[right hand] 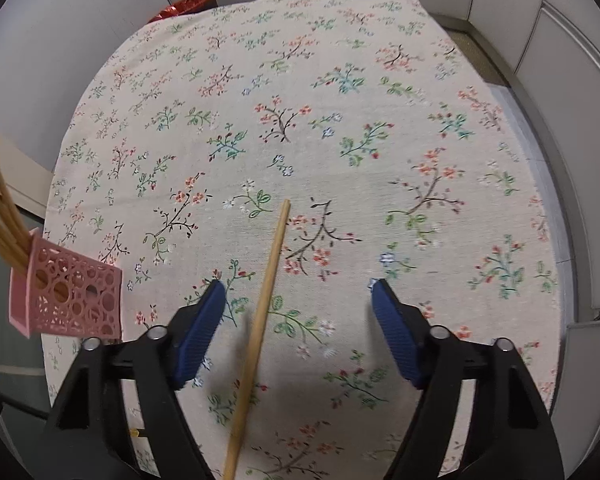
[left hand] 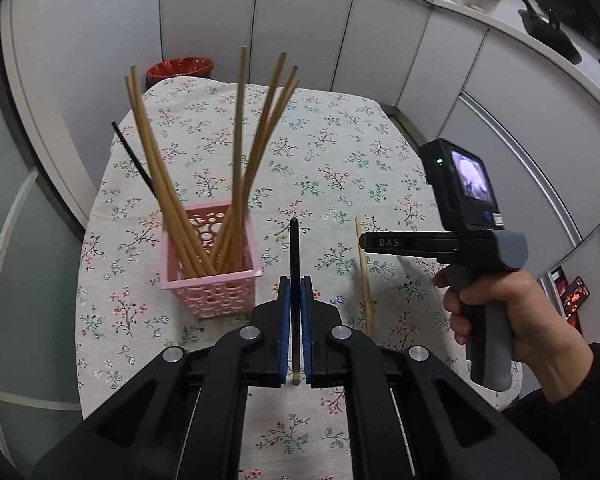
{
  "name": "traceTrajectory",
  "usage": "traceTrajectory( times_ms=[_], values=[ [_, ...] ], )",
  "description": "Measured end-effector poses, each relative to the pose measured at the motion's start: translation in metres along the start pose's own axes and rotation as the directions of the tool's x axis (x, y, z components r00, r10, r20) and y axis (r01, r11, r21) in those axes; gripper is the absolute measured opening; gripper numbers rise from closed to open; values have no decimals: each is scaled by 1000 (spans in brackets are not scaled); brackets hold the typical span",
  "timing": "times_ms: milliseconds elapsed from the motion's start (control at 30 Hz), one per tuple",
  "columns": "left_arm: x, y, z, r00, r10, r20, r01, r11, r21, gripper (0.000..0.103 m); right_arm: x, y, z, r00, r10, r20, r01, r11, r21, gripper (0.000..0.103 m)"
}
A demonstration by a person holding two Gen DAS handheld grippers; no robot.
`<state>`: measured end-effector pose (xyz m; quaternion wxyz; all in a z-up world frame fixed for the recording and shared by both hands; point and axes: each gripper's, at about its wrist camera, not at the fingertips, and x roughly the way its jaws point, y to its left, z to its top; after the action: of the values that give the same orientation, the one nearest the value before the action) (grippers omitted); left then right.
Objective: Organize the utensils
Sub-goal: 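Lift the black chopstick with the left tool while the right tool grasps the last wooden chopstick, then carry both held sticks up over the pink holder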
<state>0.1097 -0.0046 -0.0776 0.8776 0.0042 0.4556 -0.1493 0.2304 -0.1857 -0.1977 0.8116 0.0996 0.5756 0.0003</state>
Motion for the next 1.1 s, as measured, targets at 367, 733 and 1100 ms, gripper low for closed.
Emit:
traceTrajectory(
  times_ms=[367, 733, 1100],
  values=[
    [-9, 15, -4, 1000, 8, 21, -7, 1000, -21, 5, 27, 19, 8, 998, -58, -19, 58, 998, -30, 18],
    [-16, 18, -2, 999, 14, 52, -12, 1000, -26, 5, 20, 14, 3, 1000, -22, -10, 21, 1000, -23, 5],
    [-32, 14, 1, 994, 6, 111, -3, 1000, -25, 5, -40, 9, -8, 992, 25, 121, -20, 999, -42, 5]
  ],
)
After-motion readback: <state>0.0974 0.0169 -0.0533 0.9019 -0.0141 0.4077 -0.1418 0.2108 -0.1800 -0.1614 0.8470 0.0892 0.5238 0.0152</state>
